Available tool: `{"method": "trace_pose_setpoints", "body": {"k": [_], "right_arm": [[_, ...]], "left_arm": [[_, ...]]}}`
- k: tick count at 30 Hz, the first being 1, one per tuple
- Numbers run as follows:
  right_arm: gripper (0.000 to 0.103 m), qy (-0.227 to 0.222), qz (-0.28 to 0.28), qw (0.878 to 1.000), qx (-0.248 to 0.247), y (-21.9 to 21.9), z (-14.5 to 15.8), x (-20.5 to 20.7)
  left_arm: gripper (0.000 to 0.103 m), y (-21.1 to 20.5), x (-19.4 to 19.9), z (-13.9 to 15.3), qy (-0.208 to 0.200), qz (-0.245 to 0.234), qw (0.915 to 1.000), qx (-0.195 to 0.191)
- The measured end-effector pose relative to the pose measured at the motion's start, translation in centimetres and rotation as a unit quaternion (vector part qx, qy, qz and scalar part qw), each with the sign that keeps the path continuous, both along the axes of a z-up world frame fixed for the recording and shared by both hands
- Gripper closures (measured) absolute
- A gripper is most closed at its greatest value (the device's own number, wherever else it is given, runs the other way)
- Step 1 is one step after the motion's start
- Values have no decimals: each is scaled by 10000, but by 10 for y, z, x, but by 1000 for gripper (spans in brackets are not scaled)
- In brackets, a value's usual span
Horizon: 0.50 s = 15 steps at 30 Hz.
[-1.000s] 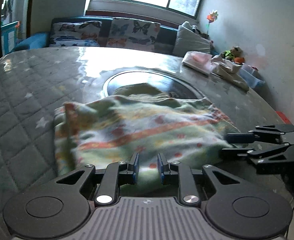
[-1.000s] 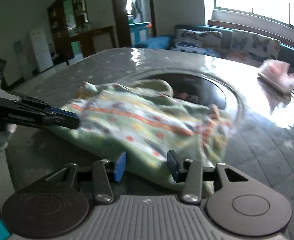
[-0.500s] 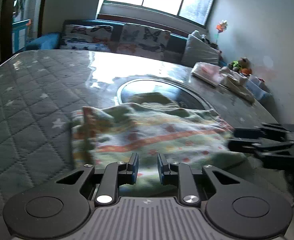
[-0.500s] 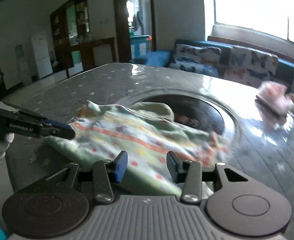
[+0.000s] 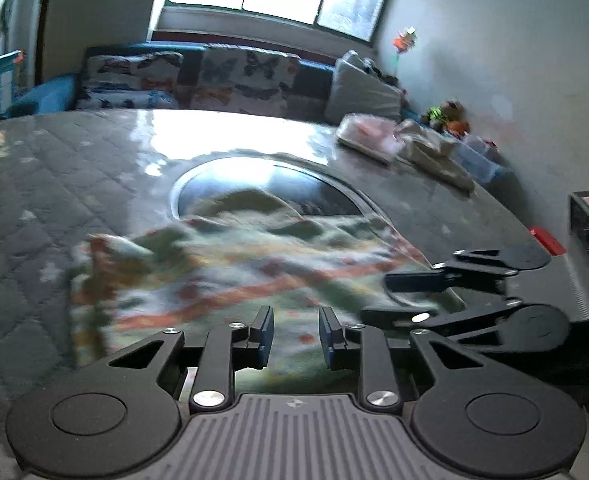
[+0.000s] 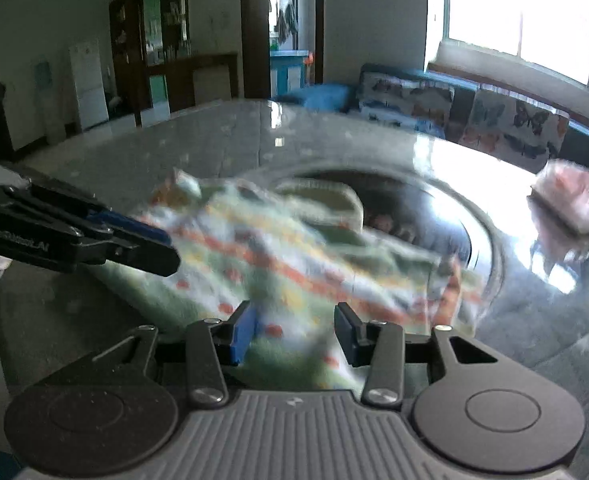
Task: Fold clothes
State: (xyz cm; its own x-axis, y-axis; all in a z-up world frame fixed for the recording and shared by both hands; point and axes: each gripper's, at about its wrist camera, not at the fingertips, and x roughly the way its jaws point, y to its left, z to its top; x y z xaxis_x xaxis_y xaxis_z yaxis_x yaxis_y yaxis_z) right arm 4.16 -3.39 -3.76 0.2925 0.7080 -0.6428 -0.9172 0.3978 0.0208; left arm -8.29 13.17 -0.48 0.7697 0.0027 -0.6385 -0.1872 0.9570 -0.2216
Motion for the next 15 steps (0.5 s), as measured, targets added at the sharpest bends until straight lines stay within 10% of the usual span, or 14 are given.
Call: {"method": "trace_pose_setpoints", "body": {"k": [15], "right_arm": [[49,291,-106,9994,138,2,3,19]], "left_arm": [[74,32,12,7,-54,359,9993,10]]}}
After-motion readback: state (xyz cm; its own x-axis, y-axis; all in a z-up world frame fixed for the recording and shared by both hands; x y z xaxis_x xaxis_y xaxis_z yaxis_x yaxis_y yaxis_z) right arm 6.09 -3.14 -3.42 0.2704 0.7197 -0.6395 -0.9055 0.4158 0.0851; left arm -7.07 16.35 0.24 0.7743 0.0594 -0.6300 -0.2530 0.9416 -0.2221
